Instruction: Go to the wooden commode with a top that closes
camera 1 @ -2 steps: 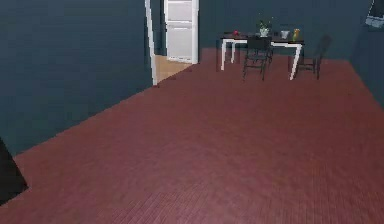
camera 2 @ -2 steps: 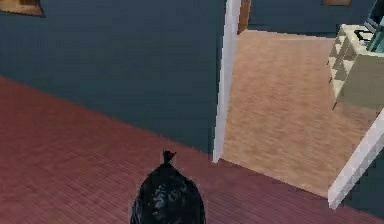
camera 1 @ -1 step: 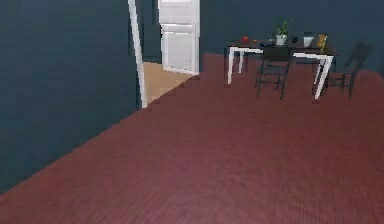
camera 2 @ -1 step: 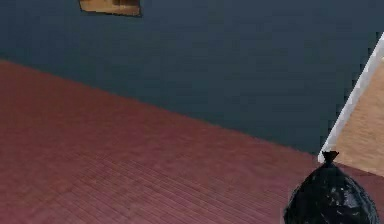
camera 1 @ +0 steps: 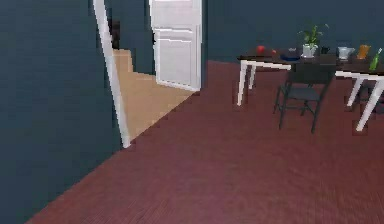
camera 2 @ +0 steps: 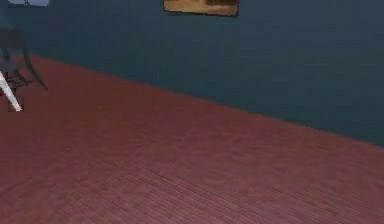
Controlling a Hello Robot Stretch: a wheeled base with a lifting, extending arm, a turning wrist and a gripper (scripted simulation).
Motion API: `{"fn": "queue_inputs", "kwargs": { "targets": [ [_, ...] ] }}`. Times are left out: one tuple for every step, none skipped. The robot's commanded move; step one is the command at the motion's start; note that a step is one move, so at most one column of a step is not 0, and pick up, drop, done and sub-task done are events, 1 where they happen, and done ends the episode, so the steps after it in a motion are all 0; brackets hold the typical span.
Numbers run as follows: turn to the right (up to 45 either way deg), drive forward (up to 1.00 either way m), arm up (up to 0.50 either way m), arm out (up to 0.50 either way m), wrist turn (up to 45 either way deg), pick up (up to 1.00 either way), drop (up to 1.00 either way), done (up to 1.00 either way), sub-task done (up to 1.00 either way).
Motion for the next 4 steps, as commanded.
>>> {"fn": "queue_inputs", "kwargs": {
  "targets": [
    [0.0, 1.00, 0.00, 0.00, 0.0, 0.00, 0.00, 0.00, 0.00],
    [6.0, 0.00, 0.00, 0.00, 0.0, 0.00, 0.00, 0.00, 0.00],
    [0.0, 0.90, 0.00, 0.00, 0.0, 0.00, 0.00, 0.00, 0.00],
    [-45.0, 0.00, 0.00, 0.00, 0.0, 0.00, 0.00, 0.00, 0.00]
  ]
}}
